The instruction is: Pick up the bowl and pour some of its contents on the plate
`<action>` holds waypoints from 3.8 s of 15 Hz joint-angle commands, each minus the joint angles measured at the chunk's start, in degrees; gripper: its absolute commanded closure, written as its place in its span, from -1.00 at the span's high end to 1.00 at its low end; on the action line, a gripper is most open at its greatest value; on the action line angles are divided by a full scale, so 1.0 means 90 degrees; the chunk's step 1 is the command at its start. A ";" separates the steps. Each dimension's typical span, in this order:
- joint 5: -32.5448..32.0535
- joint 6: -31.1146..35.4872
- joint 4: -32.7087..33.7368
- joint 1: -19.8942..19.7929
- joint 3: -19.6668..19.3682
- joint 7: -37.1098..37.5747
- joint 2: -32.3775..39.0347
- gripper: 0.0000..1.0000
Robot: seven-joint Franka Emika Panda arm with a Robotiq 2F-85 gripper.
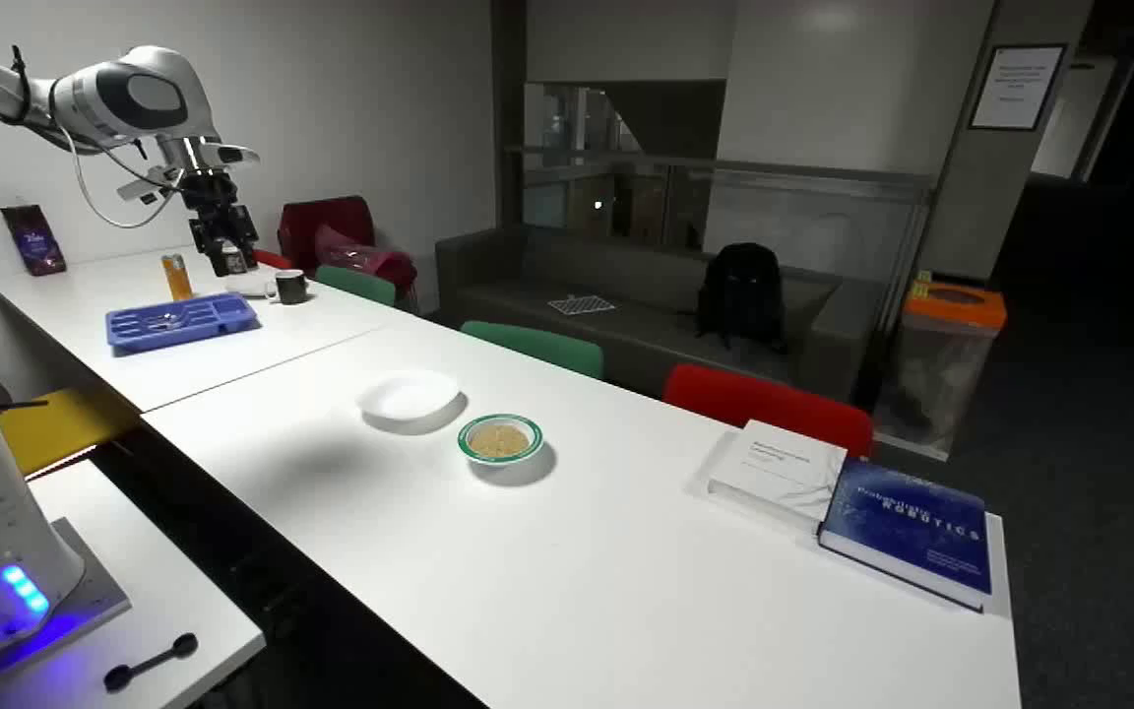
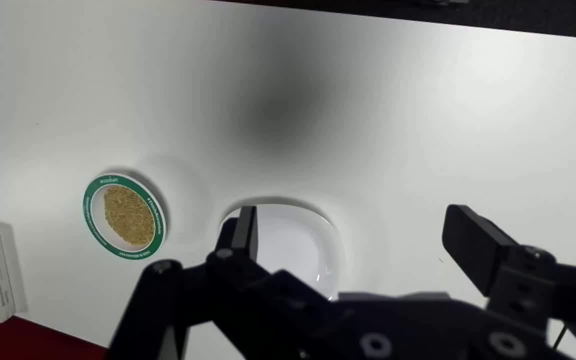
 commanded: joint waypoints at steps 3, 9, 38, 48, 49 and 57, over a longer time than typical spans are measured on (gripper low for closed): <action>-0.0077 -0.0025 0.0015 0.0198 -0.0170 0.0069 0.0029 1.00; -0.0045 0.0362 -0.0214 0.0155 -0.0343 -0.0004 -0.0080 1.00; 0.2236 0.3438 -0.0993 -0.0978 -0.3847 -0.2799 0.1582 1.00; 0.4894 0.2796 0.1054 -0.1962 -0.4173 -0.6399 0.3705 1.00; 0.5055 0.2673 0.1257 -0.2113 -0.4076 -0.6694 0.3903 1.00; 0.5058 0.2480 0.1785 -0.2769 -0.3634 -0.7123 0.4507 1.00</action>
